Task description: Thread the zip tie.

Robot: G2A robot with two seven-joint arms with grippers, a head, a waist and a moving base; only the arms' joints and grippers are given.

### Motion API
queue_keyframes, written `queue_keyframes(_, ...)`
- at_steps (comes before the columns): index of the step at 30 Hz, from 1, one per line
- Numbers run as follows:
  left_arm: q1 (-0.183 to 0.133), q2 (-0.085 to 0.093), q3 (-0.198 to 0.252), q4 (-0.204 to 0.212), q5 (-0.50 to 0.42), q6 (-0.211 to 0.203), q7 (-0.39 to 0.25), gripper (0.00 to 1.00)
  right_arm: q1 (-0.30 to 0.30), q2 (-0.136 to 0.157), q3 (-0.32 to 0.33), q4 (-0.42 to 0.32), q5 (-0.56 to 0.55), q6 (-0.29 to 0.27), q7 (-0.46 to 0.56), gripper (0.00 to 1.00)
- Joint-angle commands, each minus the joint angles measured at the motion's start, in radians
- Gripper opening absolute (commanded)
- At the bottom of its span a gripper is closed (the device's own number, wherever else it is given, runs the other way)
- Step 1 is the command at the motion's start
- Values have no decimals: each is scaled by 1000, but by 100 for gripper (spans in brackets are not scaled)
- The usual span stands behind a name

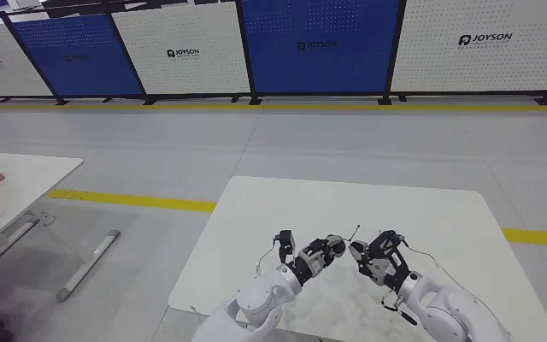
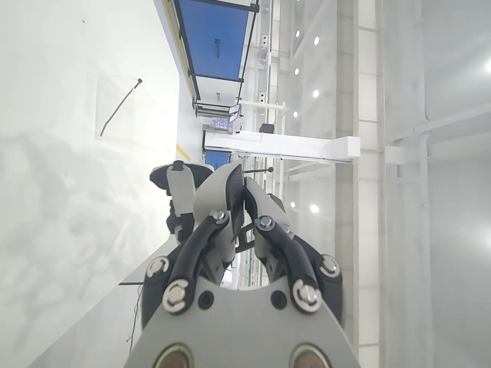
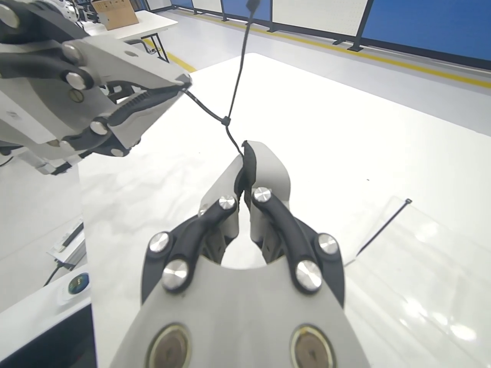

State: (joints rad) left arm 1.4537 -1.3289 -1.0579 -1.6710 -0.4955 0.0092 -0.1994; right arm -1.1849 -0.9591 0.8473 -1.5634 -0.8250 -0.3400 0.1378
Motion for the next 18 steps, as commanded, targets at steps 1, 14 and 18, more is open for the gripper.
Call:
queue_keyframes(1,1,1,-1,-2,-3,-5,-1,0,1,0,-3,1,-3,0,3,0)
queue_keyframes(14,14,5,-10,-25,-22,-29,-7,0,14,0,-22,11,-18,0,26,0)
queue_keyframes(18,21,7,-14,-33,-23,-34,-11,0,19,-1,-29,14,-21,0,33,0)
